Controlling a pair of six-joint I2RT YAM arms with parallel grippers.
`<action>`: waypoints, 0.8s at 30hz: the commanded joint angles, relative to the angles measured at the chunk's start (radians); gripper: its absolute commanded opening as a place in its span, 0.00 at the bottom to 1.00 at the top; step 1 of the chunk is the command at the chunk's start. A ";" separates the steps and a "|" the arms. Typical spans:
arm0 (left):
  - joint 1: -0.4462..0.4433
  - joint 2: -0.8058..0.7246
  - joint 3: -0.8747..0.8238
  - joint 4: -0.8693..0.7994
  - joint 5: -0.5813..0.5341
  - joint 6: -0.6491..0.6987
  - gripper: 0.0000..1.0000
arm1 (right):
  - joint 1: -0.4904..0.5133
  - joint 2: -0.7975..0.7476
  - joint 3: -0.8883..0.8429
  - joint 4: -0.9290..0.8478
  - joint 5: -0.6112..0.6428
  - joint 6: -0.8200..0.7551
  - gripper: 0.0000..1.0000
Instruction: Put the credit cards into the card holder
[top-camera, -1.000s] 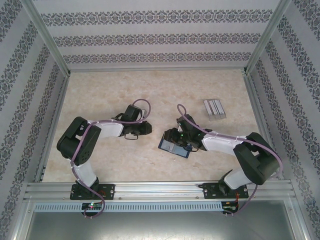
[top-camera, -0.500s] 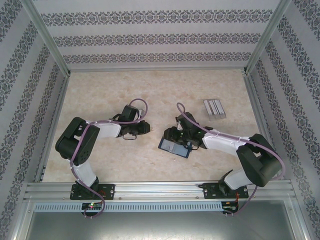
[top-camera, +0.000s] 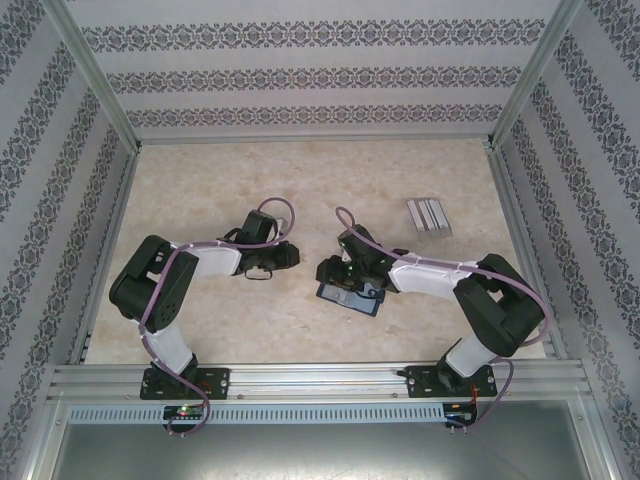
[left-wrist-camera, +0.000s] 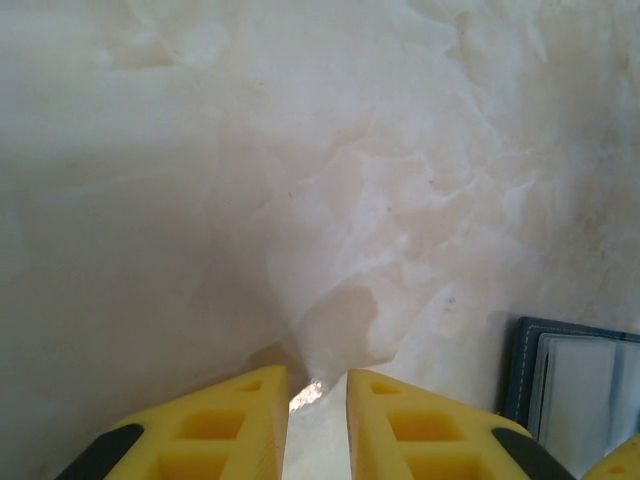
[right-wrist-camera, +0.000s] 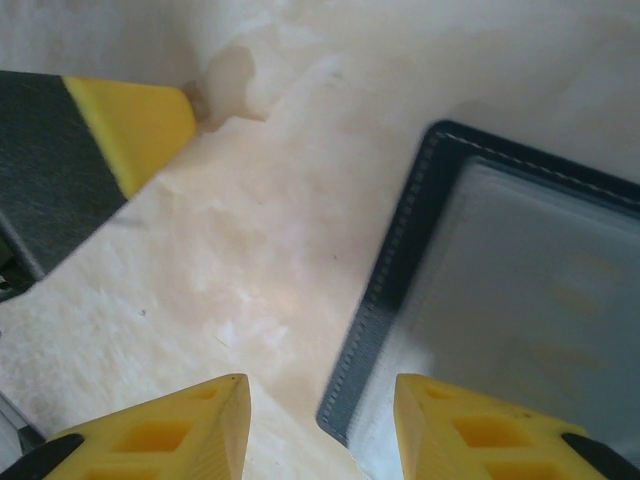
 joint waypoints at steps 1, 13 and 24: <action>-0.004 -0.025 -0.014 0.008 -0.013 0.048 0.26 | 0.006 -0.072 -0.051 -0.047 0.040 -0.001 0.43; -0.114 0.012 0.051 0.012 0.056 0.133 0.27 | -0.003 -0.161 -0.149 -0.041 0.055 -0.005 0.43; -0.141 -0.002 0.061 -0.003 0.038 0.148 0.28 | 0.108 -0.089 0.142 -0.515 0.414 -0.059 0.51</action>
